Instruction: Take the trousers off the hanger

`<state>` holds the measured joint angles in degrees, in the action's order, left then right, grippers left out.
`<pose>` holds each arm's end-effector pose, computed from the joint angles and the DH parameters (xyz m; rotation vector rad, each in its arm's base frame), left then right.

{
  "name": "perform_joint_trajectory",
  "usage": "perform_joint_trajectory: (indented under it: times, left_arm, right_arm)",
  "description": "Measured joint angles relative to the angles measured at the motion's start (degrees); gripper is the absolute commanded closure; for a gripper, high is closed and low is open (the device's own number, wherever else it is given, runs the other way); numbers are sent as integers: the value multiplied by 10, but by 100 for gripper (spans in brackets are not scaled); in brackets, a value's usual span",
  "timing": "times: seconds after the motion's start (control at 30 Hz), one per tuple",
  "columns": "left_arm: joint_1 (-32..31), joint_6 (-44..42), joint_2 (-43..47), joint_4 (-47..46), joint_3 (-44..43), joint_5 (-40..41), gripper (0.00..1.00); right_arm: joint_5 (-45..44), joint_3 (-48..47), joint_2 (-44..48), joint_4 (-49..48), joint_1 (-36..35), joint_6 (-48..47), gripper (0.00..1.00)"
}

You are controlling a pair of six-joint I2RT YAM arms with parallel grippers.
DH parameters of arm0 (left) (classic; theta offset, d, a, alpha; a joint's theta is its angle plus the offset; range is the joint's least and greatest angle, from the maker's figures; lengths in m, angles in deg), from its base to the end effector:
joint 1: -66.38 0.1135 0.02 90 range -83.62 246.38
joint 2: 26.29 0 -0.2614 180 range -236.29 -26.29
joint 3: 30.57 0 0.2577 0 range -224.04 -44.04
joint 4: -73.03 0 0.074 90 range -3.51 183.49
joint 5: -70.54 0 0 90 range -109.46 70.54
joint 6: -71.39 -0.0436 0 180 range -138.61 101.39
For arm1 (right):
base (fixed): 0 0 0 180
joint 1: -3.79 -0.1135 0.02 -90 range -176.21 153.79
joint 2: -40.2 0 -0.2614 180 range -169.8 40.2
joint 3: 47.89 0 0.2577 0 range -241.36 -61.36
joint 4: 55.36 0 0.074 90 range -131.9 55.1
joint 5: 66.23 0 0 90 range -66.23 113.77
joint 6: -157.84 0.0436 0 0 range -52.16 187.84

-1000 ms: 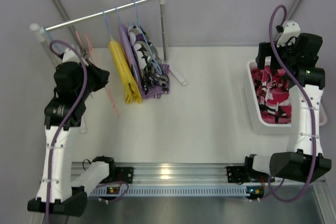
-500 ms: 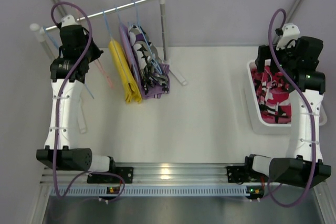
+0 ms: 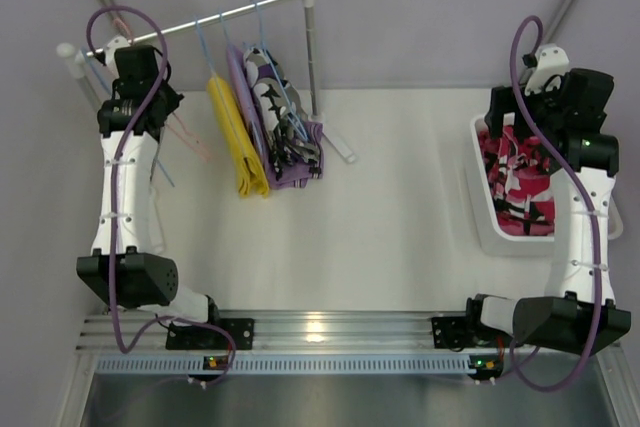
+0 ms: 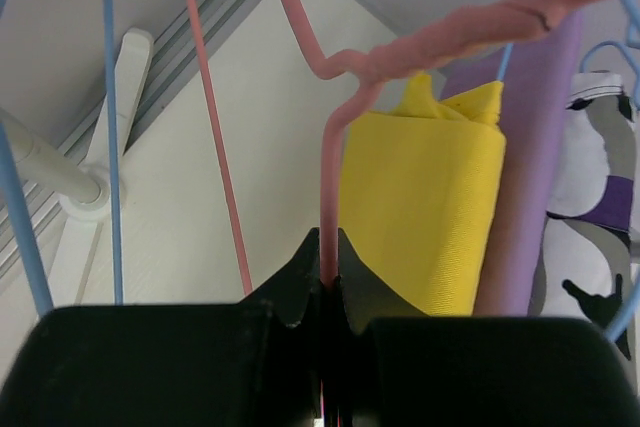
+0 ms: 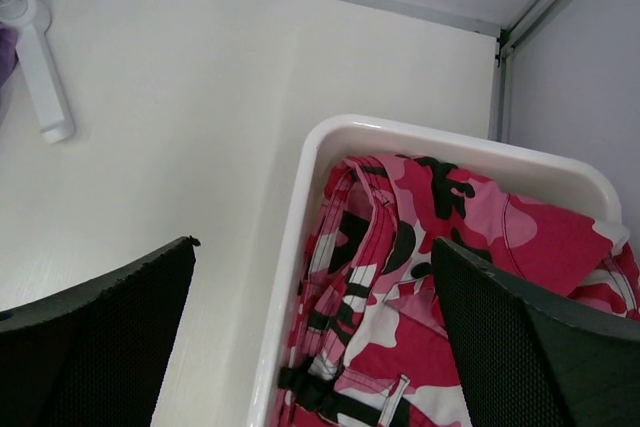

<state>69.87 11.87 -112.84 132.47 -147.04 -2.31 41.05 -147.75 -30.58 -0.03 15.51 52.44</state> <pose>0.3269 0.0328 0.4460 -0.7724 1.9109 0.0217 0.2600 -0.0407 0.4344 -0.2528 1.9908 0.0038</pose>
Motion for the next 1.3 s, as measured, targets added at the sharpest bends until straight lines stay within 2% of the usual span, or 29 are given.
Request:
perform_joint_trajectory:
  times: [0.17,0.3,0.37,0.4,0.47,0.5,0.6,0.63,0.93,1.1,1.3]
  left_arm:
    - [21,13,0,0,35,-4,96]
    - [23,19,8,-26,71,-12,88]
    - [23,23,20,-31,93,-18,77]
    - [23,23,27,-31,106,-23,64]
    - [24,22,40,-30,127,-32,54]
    - [24,20,46,-34,137,-39,39]
    - [24,2,67,-41,158,-63,13]
    - [24,-7,75,-43,160,-74,1]
    - [10,-106,137,-64,153,-212,1]
    - [-91,-161,150,-64,139,-209,1]
    - [-233,-193,158,-67,139,-158,1]
  right_arm:
    - [0,-5,-2,10,0,-1,1]
    - [-1,-11,-2,18,0,-4,0]
    - [-1,-12,-2,23,0,-5,1]
    - [-1,-12,-2,24,0,-5,0]
    - [-1,-12,-2,25,0,-5,1]
    - [-1,-12,-2,25,0,-5,1]
    - [-1,-12,-2,25,0,-5,0]
    - [-1,-12,-1,25,0,-5,0]
    - [6,-6,21,23,0,-1,1]
    - [12,6,39,23,0,3,0]
    - [25,37,55,20,0,14,0]
